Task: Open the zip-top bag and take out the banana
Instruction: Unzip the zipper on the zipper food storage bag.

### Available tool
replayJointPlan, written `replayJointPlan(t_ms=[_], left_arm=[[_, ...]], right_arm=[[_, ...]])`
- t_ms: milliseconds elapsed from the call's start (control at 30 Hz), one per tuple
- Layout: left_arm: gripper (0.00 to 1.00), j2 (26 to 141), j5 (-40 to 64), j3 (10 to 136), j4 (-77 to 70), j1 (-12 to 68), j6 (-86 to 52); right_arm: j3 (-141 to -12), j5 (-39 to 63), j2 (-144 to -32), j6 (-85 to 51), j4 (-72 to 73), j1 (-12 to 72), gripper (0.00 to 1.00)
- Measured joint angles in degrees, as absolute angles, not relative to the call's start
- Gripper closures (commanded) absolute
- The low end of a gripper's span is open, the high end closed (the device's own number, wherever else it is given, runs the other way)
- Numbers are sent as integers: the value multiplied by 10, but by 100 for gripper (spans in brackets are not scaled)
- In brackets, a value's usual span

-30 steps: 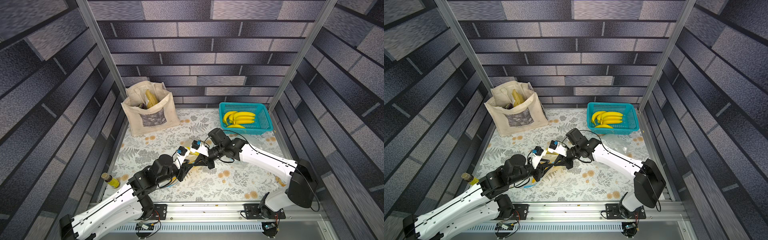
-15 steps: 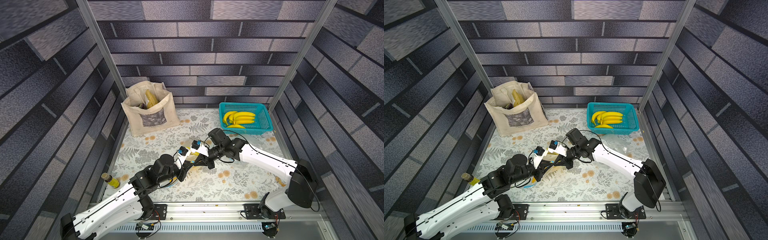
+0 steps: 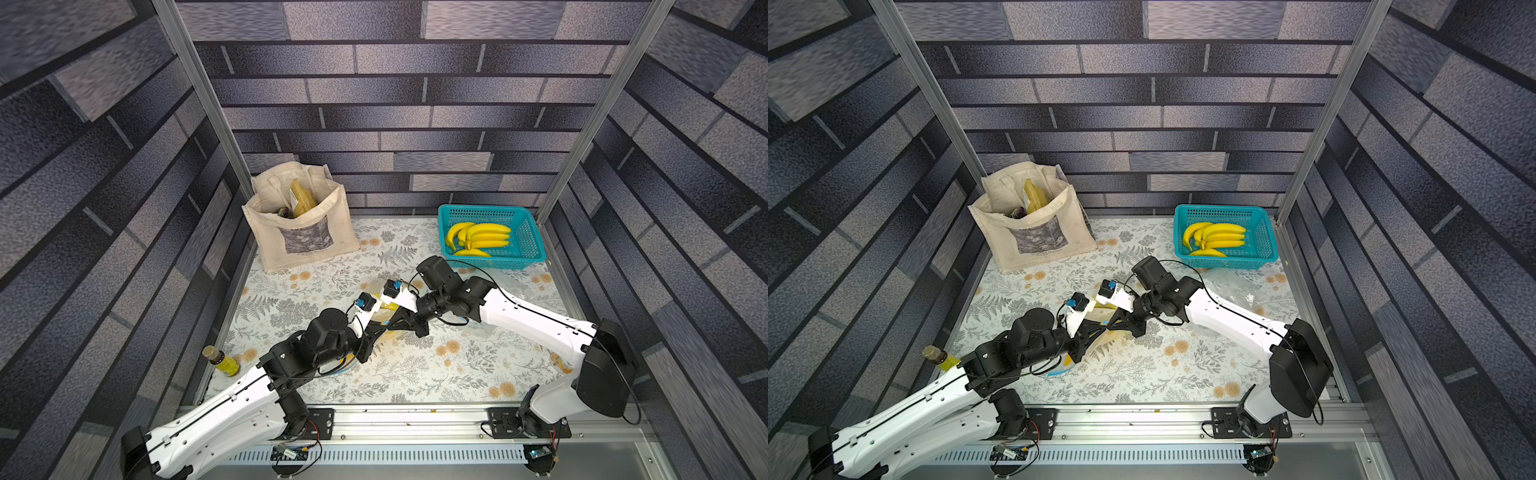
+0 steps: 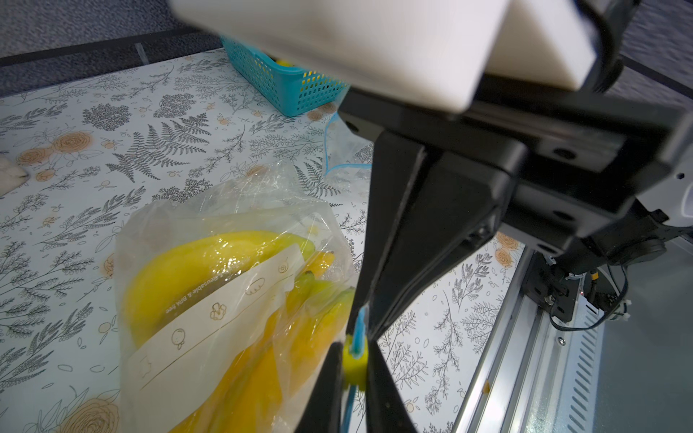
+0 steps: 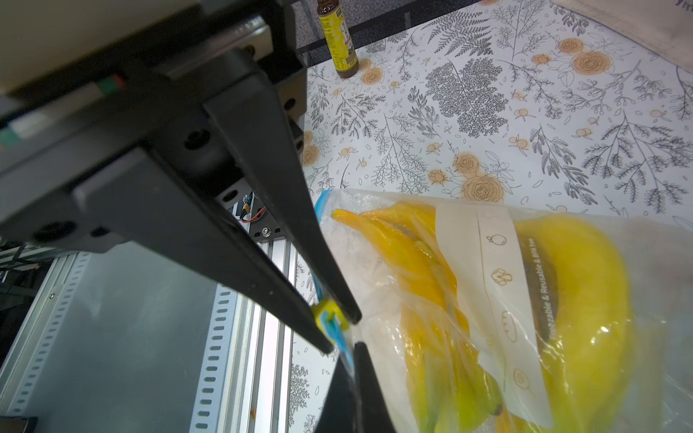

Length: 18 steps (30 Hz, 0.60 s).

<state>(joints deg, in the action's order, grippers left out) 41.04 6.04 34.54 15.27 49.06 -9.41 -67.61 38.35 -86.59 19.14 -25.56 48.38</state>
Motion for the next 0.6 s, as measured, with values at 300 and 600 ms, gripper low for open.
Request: replayJointPlan(t_ms=[300,600], left_arm=[[85,408,60,344,152,490,-94],[67,395,47,334,152,490,-99]], right_arm=[[-660,387,-844,165,-221,465,100],[-655,394,-840,163,-216,462,100]])
